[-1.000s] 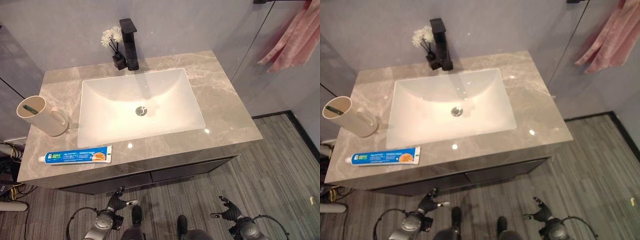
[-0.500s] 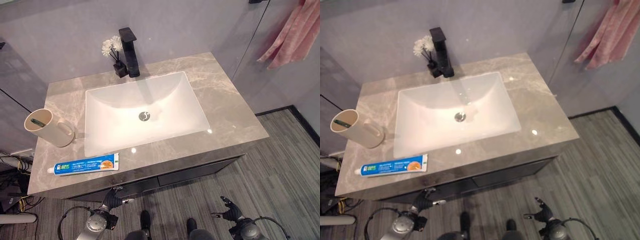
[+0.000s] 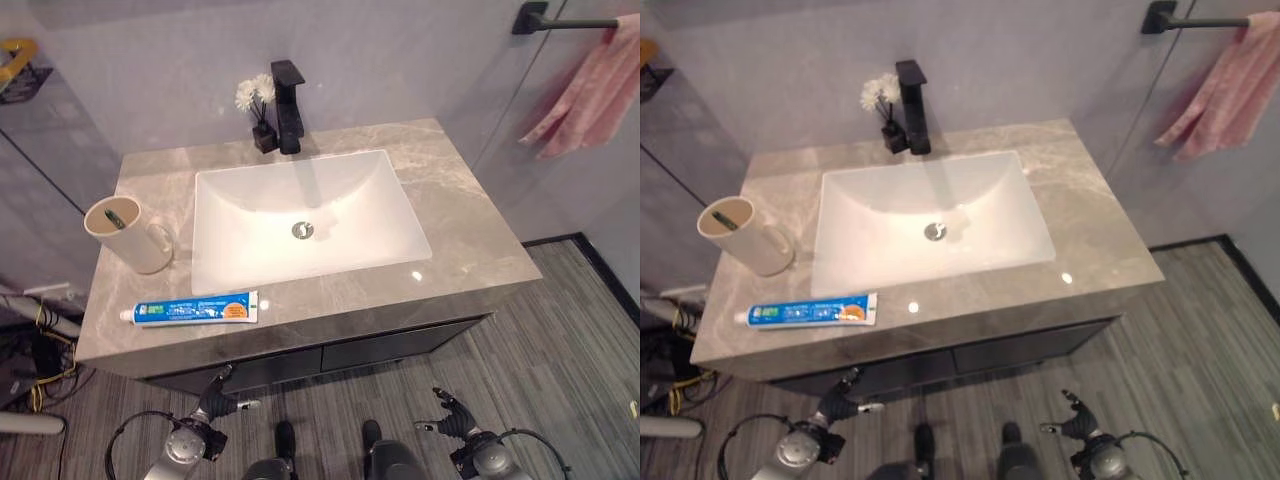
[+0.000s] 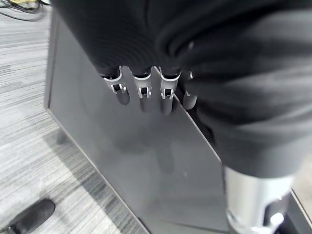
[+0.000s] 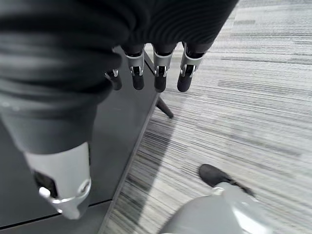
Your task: Put brush and paste in cup on sink, flatten towel.
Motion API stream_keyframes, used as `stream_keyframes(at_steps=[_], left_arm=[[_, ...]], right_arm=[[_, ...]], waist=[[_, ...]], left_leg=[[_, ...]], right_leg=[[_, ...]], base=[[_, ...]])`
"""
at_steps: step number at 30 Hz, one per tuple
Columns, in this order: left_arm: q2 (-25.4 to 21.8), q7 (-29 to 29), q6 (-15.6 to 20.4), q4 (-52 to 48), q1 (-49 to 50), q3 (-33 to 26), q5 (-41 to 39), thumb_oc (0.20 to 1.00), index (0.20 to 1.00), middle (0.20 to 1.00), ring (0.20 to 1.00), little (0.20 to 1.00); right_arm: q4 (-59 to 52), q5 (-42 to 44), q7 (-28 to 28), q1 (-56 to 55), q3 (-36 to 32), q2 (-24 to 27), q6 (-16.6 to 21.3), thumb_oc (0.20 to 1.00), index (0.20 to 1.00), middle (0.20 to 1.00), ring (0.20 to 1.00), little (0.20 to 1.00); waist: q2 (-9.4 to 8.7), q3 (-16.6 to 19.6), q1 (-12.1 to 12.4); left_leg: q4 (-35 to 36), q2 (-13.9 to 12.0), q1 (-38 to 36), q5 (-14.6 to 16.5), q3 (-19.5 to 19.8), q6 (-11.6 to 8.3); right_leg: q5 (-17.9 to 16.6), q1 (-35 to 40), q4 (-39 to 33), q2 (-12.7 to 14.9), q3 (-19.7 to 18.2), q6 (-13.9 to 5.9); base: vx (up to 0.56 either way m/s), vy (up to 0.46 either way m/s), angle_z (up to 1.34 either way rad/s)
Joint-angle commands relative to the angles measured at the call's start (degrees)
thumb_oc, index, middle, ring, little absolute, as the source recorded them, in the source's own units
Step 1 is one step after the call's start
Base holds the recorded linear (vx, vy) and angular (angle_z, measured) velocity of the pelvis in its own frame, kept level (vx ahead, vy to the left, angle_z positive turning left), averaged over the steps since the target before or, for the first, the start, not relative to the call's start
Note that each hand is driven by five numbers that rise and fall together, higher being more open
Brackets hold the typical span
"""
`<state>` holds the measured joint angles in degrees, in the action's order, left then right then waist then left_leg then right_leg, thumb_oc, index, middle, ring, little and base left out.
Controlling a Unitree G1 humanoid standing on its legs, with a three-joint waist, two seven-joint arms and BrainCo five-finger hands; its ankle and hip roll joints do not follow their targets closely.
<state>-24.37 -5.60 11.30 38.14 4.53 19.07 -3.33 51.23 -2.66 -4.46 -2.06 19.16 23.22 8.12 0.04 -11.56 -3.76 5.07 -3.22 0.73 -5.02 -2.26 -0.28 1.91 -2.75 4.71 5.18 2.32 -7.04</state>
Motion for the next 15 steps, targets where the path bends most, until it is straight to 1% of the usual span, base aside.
stream_keyframes(at_steps=[1,3,7,8,10,11,12,13,14,15], left_arm=[[-0.89,0.61,2.23,-1.36,-0.74,-2.43,-0.15,1.0,1.0,1.0,1.0,1.0],[-1.81,1.35,2.13,-2.32,0.46,-2.41,0.76,1.0,1.0,1.0,1.0,1.0],[-2.99,1.98,2.44,-5.14,3.59,-4.12,-0.54,1.0,1.0,1.0,1.0,1.0],[-4.69,3.23,2.9,-7.69,6.09,-4.98,-1.48,1.0,1.0,1.0,1.0,1.0],[-5.5,3.62,3.11,-8.66,7.06,-5.23,-1.37,1.0,1.0,1.0,1.0,1.0],[-6.92,4.43,3.45,-10.24,8.44,-5.25,-1.04,1.0,1.0,1.0,1.0,1.0],[-10.79,7.1,3.76,-15.06,11.61,-5.21,-0.63,1.0,1.0,1.0,1.0,1.0],[-10.91,7.19,3.63,-15.31,11.82,-5.35,-0.69,1.0,1.0,1.0,1.0,1.0],[-13.21,8.92,3.65,-18.01,13.41,-5.35,-1.0,1.0,1.0,1.0,1.0,1.0],[-16.77,12.75,2.68,-21.18,15.41,-4.81,-2.24,1.0,1.0,1.0,1.0,1.0]], right_arm=[[-0.33,-0.35,0.16,0.4,-0.48,2.04,0.89,1.0,1.0,1.0,1.0,1.0],[0.81,-0.57,0.06,0.12,-1.02,2.31,0.92,1.0,1.0,1.0,1.0,1.0],[1.56,0.03,0.08,-0.27,-1.94,2.27,1.11,1.0,1.0,1.0,1.0,1.0],[1.27,-0.71,0.1,-0.37,-1.92,2.72,1.26,1.0,1.0,1.0,1.0,1.0],[1.05,-0.58,0.17,-0.45,-2.1,2.78,1.4,1.0,1.0,1.0,1.0,1.0],[0.91,-0.31,0.39,-0.35,-2.34,3.01,1.65,1.0,1.0,1.0,1.0,1.0],[0.76,-0.02,0.95,-0.04,-2.35,3.5,1.97,1.0,1.0,1.0,1.0,1.0],[0.78,-0.01,0.95,-0.06,-2.3,3.45,1.98,1.0,1.0,1.0,1.0,1.0],[0.8,-0.05,1.23,0.31,-1.94,3.85,2.13,1.0,1.0,1.0,1.0,1.0],[0.77,0.07,1.92,0.85,-1.77,4.58,2.24,1.0,1.0,1.0,1.0,1.0]], waist=[[-2.26,2.22,0.98],[-2.02,2.55,1.14],[-1.53,2.88,1.56],[-1.11,3.0,2.17],[-0.98,3.04,2.22],[-0.69,2.96,2.45],[-0.22,2.82,2.74],[-0.28,2.89,2.71],[-0.01,2.79,2.79],[0.43,2.63,2.8]], left_leg=[[-4.36,3.4,-3.46,5.57,-0.94,-0.69],[-3.87,3.07,-4.04,5.47,-0.14,-0.95],[-2.38,2.74,-4.51,4.81,0.65,-1.32],[-1.58,2.61,-4.41,4.36,1.13,-1.59],[-1.12,2.56,-4.38,4.08,1.26,-1.7],[-0.82,2.5,-4.3,3.86,1.31,-1.82],[-0.43,2.43,-3.9,3.48,1.39,-2.05],[-0.43,2.42,-3.87,3.48,1.39,-2.05],[-0.24,2.4,-3.7,3.43,1.36,-2.09],[-0.11,2.48,-3.47,3.33,1.28,-2.14]], right_leg=[[-7.21,-0.79,-1.27,2.13,-1.21,-1.79],[-7.09,0.44,-2.43,2.06,-0.77,-1.61],[-7.37,1.61,-4.47,2.3,0.14,-1.52],[-7.66,2.16,-5.8,2.61,0.86,-1.59],[-7.87,2.32,-6.38,2.72,1.25,-1.68],[-8.06,2.41,-6.67,2.88,1.53,-1.8],[-8.6,2.47,-7.5,3.23,1.91,-2.0],[-8.64,2.48,-7.56,3.23,1.92,-2.0],[-8.96,2.38,-7.95,3.35,1.96,-2.14],[-9.56,2.27,-8.48,3.57,1.85,-2.35]], base=[[0.11,-0.098,0.01],[0.07,-0.074,0.03],[0.04,-0.047,0.14],[0.02,-0.024,0.18],[0.01,-0.018,0.18],[0.0,-0.002,0.09],[0.0,0.0,0.0],[0.0,0.0,0.0],[0.0,0.0,0.0],[-0.02,0.039,0.02]])
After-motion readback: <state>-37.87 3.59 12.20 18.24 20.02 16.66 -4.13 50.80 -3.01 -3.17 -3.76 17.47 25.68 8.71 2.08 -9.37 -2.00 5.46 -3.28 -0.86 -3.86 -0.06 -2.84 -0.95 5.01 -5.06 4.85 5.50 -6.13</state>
